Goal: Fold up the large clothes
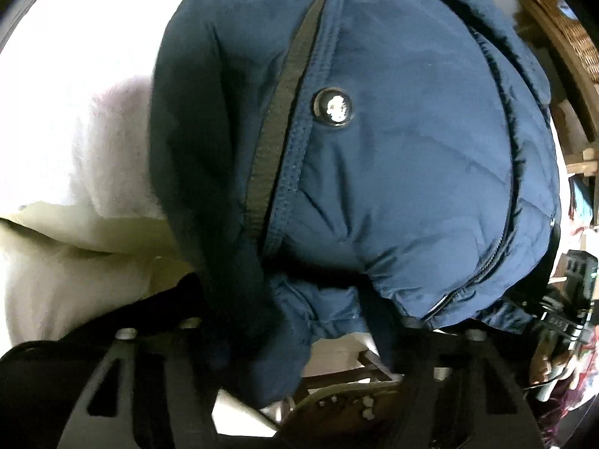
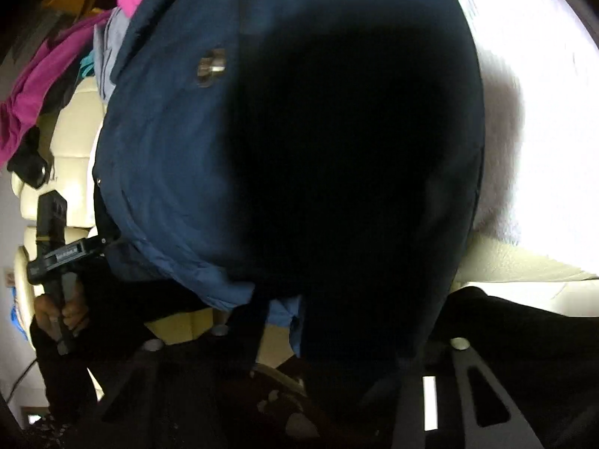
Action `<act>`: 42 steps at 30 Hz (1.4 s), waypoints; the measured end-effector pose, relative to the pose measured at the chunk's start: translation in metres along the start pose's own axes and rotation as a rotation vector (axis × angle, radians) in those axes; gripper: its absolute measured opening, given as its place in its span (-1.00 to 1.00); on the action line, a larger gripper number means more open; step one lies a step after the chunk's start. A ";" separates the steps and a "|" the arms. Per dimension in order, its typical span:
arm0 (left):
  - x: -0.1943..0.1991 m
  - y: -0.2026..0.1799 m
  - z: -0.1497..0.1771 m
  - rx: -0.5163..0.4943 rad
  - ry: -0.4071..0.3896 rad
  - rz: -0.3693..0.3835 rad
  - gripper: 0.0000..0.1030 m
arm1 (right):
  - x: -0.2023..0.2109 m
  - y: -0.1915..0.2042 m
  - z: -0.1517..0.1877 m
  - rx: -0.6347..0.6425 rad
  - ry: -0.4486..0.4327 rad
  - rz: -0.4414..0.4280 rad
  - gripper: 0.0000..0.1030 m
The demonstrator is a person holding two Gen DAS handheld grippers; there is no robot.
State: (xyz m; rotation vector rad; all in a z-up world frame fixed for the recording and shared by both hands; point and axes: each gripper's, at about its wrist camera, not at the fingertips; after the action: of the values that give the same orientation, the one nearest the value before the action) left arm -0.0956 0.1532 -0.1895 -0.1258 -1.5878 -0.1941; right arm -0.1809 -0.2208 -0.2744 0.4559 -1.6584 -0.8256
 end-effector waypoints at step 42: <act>0.179 0.050 -0.085 0.044 -0.316 0.442 -0.67 | 0.165 0.116 -0.073 0.262 -0.561 -0.273 -0.62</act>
State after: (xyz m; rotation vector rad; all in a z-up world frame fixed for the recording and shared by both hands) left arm -0.0072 0.1775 -0.0073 -0.4864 -1.8322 0.2160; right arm -0.1379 -0.2759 -0.0719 0.6866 -2.2743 -1.0009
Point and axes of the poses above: each gripper's, at about its wrist camera, not at the fingertips, and x roughly against the way its jaws point, y to its left, z to its underside, and after that the axes turned 13 degrees about -z, right-handed
